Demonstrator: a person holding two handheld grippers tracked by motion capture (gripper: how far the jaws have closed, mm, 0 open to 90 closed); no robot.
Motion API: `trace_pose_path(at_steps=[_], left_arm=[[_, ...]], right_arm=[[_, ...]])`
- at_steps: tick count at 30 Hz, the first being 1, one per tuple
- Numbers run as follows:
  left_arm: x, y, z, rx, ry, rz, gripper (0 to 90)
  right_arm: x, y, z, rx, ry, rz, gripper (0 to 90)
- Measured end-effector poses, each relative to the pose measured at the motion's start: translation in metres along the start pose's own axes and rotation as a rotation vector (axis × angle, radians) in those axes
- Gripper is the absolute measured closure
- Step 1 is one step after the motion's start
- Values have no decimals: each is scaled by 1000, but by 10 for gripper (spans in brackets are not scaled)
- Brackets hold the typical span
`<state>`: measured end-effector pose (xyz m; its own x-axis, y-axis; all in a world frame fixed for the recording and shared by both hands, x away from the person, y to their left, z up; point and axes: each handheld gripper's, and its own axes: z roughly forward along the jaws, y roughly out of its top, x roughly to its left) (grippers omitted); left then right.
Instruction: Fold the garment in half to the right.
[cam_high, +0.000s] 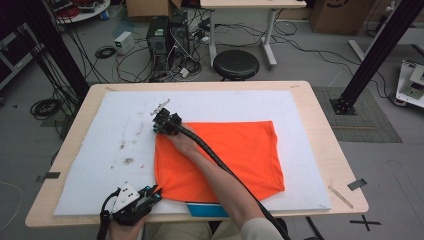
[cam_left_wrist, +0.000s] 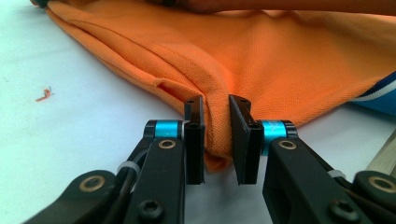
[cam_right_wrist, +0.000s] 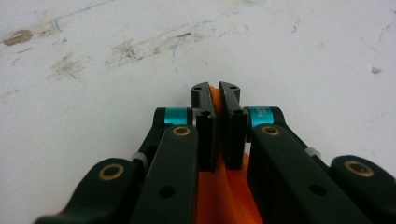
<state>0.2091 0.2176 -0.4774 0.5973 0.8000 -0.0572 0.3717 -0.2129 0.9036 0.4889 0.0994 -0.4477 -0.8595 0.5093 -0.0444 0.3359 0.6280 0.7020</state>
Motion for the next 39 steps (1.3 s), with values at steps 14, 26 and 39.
trace_pose_path(at_steps=[14,26,39], left_arm=[[4,3,-15,-80,-26,-15,772],[17,3,-34,-141,-27,-37,776],[9,11,-22,-123,-87,-65,778]], right_arm=[[3,11,-16,-32,5,-5,870],[14,30,-20,-58,22,-23,870],[-5,13,-36,-73,33,58,870]])
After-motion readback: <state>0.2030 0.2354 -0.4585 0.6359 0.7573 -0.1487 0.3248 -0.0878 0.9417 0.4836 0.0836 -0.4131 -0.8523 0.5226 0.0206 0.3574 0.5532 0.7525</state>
